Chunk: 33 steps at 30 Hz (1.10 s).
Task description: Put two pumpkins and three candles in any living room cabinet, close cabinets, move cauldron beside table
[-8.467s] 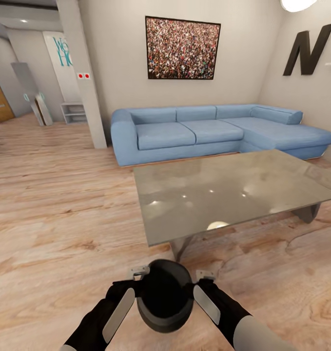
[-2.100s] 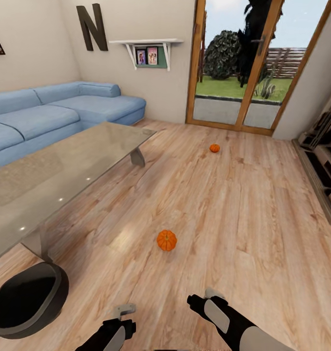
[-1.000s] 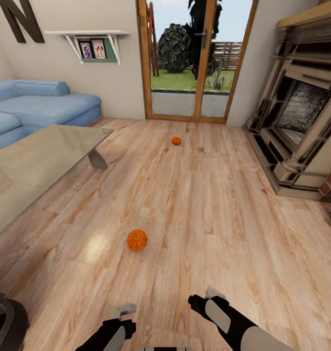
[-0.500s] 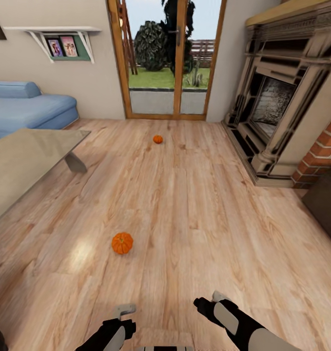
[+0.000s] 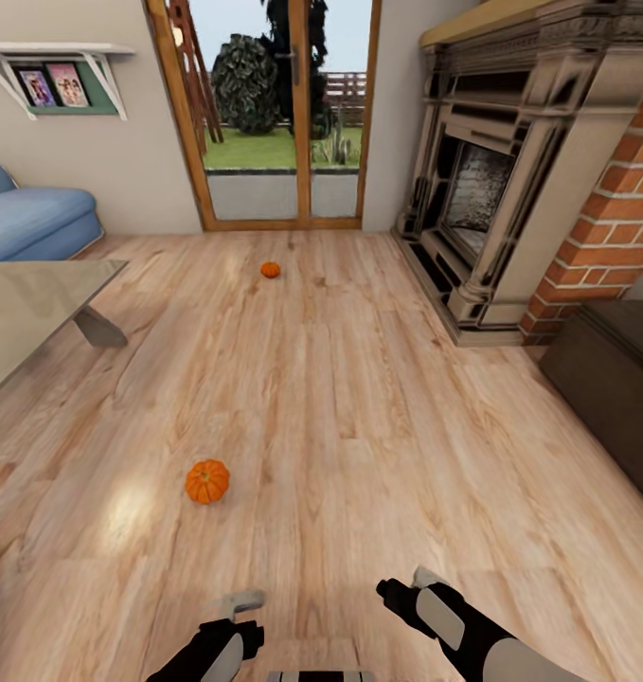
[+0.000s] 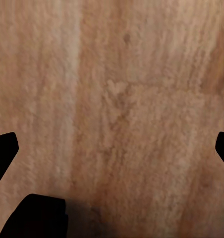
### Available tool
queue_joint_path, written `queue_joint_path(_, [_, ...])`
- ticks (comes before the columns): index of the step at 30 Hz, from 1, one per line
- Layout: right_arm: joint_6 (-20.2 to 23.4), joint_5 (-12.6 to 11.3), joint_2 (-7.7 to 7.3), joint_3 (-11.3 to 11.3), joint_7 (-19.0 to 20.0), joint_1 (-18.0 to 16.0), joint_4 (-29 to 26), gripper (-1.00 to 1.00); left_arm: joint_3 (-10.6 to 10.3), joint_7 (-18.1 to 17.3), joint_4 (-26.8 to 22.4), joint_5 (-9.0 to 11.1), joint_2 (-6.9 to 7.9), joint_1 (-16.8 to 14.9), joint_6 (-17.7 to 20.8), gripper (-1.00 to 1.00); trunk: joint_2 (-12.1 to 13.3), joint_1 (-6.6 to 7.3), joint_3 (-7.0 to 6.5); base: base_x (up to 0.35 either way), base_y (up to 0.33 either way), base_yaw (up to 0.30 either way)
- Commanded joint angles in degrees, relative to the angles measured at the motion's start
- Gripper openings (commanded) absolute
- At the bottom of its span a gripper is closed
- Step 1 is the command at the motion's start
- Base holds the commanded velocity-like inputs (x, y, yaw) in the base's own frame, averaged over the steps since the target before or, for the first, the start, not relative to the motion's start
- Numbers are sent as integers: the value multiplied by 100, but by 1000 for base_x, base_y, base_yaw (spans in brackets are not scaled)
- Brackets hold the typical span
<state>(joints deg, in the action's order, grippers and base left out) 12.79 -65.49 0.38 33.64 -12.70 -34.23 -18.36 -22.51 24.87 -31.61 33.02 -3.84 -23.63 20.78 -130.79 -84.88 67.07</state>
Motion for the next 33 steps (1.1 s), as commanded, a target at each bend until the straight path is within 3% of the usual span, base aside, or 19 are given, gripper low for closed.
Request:
queue_joint_path(1, [13,-33,-3,37,-40,-5,-9,100,-34,53,-12,55,6,-2,13,100,-2,1,8,0,0,-254])
queue_joint_path(33, [10,-34,-3,37,-40,-4,0,100,-38,53,-12,62,6,-2,13,100,-2,1,101,0,0,-257])
